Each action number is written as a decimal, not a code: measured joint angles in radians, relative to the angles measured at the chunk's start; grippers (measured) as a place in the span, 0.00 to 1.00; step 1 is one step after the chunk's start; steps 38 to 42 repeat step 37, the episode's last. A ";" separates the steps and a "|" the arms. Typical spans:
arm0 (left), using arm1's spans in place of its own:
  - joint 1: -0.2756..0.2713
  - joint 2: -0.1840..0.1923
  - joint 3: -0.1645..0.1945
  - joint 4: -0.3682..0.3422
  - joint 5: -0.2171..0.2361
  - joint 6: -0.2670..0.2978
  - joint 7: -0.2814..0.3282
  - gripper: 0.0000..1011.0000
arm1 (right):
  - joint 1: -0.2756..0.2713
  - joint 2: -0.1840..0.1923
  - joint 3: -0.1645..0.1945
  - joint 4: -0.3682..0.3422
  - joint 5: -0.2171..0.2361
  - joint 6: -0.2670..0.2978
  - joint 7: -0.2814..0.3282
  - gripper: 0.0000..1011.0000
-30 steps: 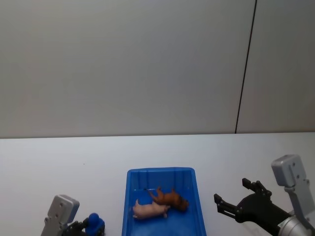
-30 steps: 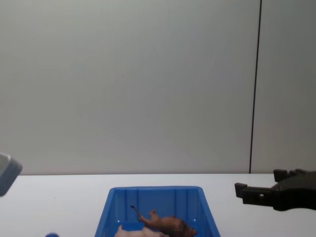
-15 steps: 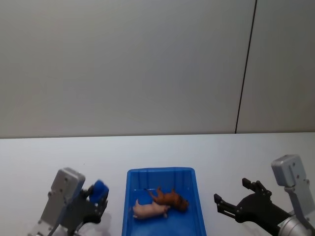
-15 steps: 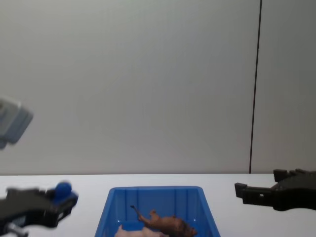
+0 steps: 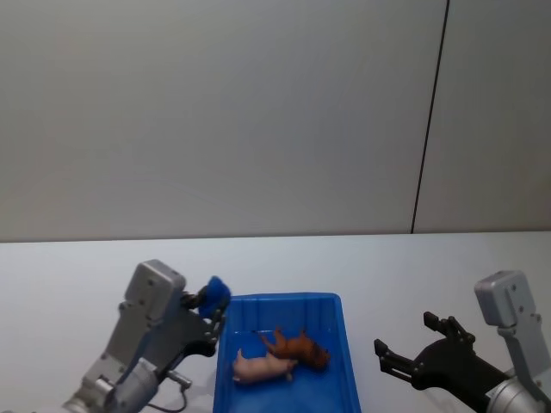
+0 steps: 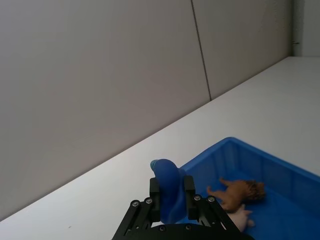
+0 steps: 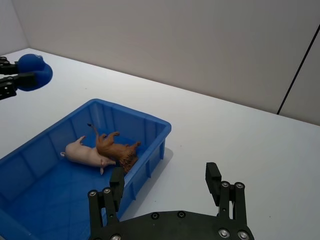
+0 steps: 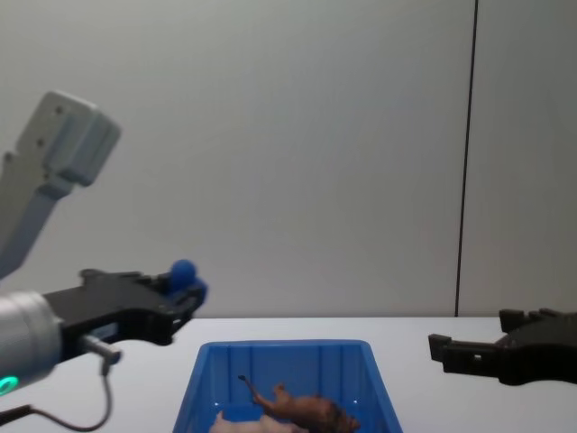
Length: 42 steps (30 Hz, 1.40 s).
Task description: Pick up the two dolls from the table and place them into the box.
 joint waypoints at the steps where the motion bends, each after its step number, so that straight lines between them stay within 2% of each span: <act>1: -0.003 -0.005 0.002 0.002 0.001 -0.001 -0.006 0.27 | 0.000 0.000 0.000 0.000 0.000 0.000 0.000 0.99; 4: -0.015 -0.023 0.012 0.010 0.003 -0.005 -0.022 0.28 | 0.000 0.000 0.000 0.000 0.000 0.000 0.000 0.99; 12: -0.038 -0.069 0.039 0.038 0.001 -0.021 -0.058 0.55 | 0.000 0.000 0.000 0.000 0.000 0.000 0.000 0.99; 14: -0.040 -0.075 0.043 0.042 -0.002 -0.025 -0.062 0.59 | 0.000 0.000 0.000 0.000 0.000 0.000 0.000 0.99; 15: -0.042 -0.080 0.046 0.045 -0.005 -0.030 -0.067 0.65 | 0.000 0.000 0.000 0.000 0.000 0.000 0.000 0.99; 17: -0.044 -0.086 0.050 0.049 -0.010 -0.037 -0.072 0.73 | 0.000 0.000 0.000 0.000 0.000 0.000 0.000 0.99; 27: -0.044 -0.091 0.050 0.050 -0.038 -0.082 -0.093 0.98 | 0.000 0.000 0.000 0.000 0.000 0.000 0.000 0.99; 42: -0.035 -0.078 0.037 0.031 -0.056 -0.110 -0.102 0.99 | 0.000 0.000 0.000 0.000 0.000 0.000 0.000 0.99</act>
